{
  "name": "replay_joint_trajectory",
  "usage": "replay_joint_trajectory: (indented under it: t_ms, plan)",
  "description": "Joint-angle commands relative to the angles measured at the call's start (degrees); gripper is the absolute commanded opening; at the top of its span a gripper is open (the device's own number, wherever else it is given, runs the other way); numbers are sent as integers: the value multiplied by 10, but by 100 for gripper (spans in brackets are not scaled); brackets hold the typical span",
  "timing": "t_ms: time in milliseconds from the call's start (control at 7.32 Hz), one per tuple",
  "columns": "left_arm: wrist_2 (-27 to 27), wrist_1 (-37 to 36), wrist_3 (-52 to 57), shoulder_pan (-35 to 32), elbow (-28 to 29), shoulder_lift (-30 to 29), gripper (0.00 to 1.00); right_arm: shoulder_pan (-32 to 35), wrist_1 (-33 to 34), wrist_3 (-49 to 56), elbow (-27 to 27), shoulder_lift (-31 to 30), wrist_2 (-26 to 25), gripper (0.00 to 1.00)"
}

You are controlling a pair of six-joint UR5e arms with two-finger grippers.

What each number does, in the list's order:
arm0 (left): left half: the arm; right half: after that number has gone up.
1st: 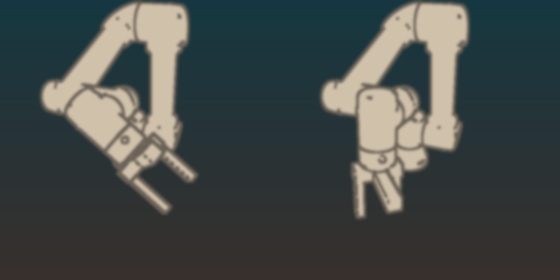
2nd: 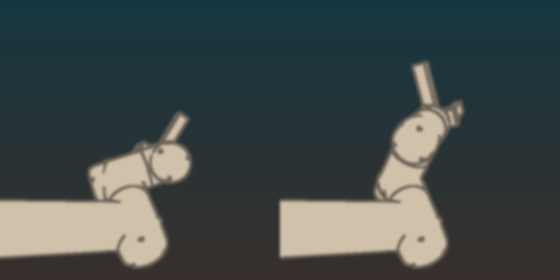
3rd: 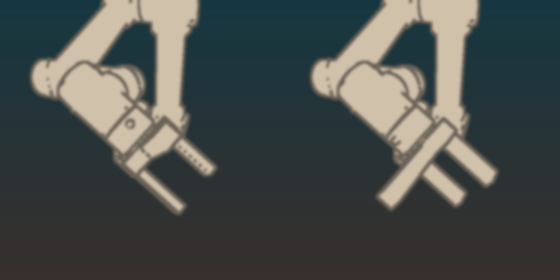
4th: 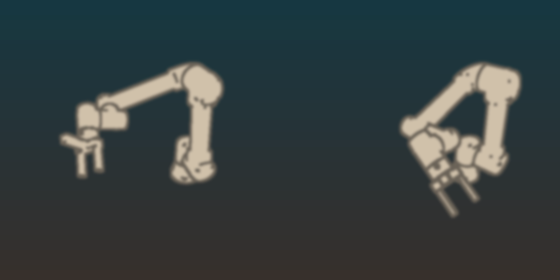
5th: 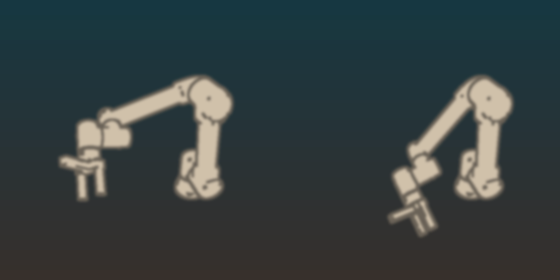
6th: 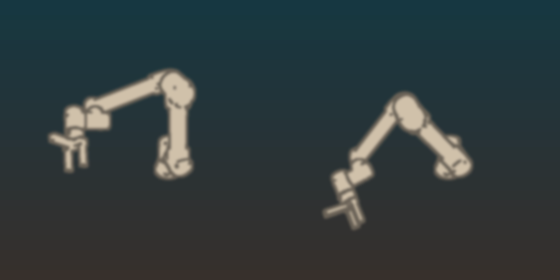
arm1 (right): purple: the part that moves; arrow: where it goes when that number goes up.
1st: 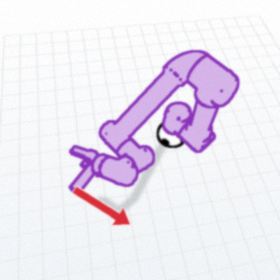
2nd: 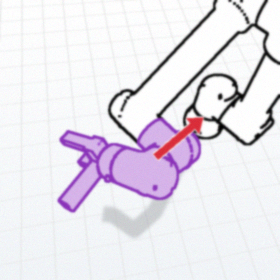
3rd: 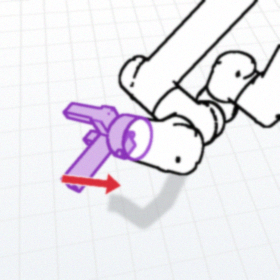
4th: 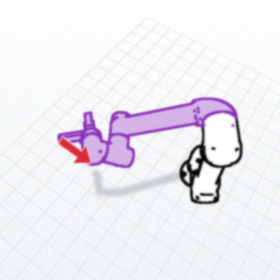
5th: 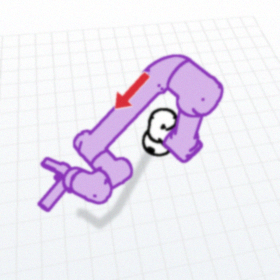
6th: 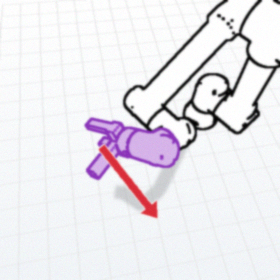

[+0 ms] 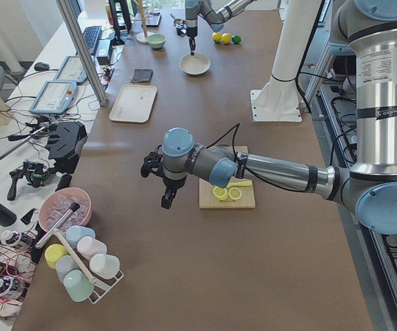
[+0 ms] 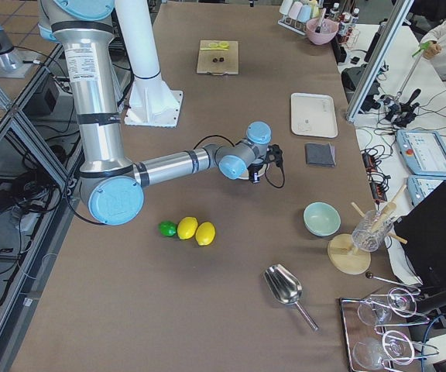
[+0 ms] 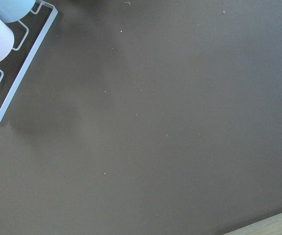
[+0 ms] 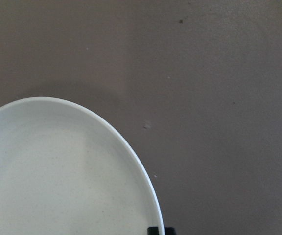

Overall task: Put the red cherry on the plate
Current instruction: 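Drag the white plate with the right gripper toward the table center, then drag the plate further toward center while the left gripper reaches the dark cherries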

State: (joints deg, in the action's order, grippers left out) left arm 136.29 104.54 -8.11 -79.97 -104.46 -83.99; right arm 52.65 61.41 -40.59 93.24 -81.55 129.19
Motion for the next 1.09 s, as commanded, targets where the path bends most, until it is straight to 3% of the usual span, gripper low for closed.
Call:
replay_joint_trajectory:
  t_ms: [0, 273, 547, 957]
  plan:
    - [9, 1, -152, 11, -27, -7, 97, 1, -1, -67, 5, 38, 20, 0]
    - [10, 3, -263, 48, -70, -5, 97, -37, 0, -161, 31, 69, 23, 0]
    - [7, 3, -392, 105, -127, 4, 97, -103, 1, -225, 50, 106, -6, 0]
    - [-86, 22, -594, 243, -158, 2, 97, -191, 3, -280, 46, 139, -90, 0]
